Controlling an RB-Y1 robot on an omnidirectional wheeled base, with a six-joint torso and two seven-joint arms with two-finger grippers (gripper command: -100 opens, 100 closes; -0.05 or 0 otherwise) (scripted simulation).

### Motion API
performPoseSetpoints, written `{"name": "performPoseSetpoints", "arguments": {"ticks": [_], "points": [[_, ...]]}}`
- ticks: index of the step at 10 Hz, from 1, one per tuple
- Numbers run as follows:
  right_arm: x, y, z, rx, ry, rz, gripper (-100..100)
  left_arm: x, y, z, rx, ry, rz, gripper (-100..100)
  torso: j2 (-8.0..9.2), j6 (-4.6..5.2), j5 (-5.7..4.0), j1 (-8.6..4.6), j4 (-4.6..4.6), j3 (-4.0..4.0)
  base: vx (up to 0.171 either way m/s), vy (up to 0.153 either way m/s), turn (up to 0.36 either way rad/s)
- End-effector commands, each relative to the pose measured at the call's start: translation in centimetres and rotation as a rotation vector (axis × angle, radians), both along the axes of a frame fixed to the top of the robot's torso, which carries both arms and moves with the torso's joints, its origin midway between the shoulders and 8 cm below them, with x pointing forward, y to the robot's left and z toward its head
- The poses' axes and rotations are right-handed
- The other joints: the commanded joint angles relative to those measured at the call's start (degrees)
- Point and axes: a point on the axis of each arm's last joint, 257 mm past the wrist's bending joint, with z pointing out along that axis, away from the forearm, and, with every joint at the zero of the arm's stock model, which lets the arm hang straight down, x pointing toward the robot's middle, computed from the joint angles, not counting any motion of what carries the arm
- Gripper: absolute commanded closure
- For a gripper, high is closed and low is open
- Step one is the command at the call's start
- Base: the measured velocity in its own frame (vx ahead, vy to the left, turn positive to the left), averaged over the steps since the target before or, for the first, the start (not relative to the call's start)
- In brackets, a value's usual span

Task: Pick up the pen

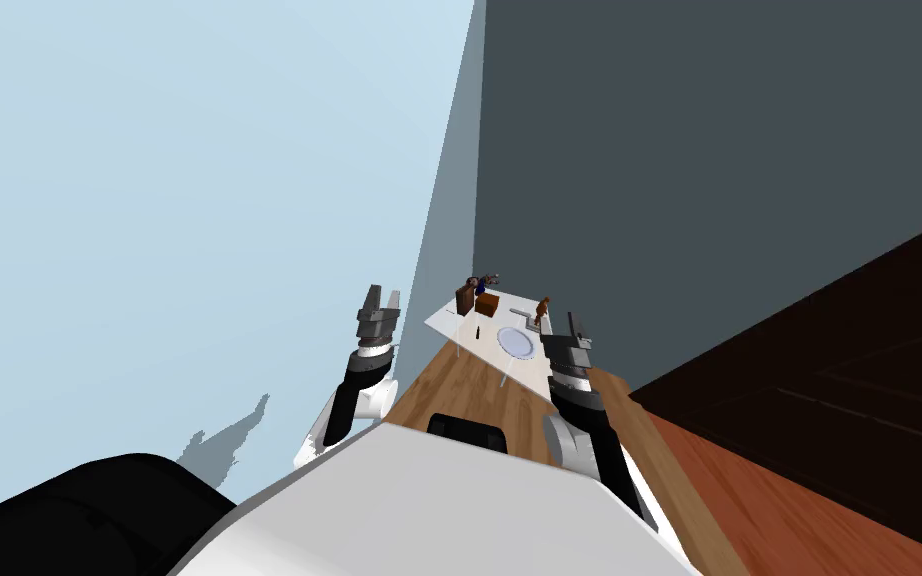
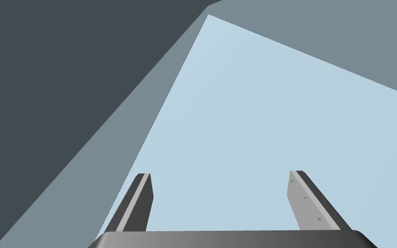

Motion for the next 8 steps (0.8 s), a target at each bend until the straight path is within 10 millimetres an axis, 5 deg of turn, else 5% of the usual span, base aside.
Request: {"name": "performPoseSetpoints", "arguments": {"ticks": [1, 8], "points": [[0.4, -0.1, -0.7, -0.055, 0.018, -0.012, -100, 0.0, 0.0, 0.0, 0.0, 0.0, 0.0, 0, 0.0, 0.0, 0.0, 0.0, 0.0, 0.0, -0.006, 0.015, 0.083], [3.2, -2.8, -4.9, -0.298, 0.112, -0.161, -100, 0.0, 0.0, 0.0, 0.0, 0.0, 0.0, 0, 0.05, -0.01, 0.03, 0.15, 0.01, 0.03, -0.013, 0.037, 0.11]]}}
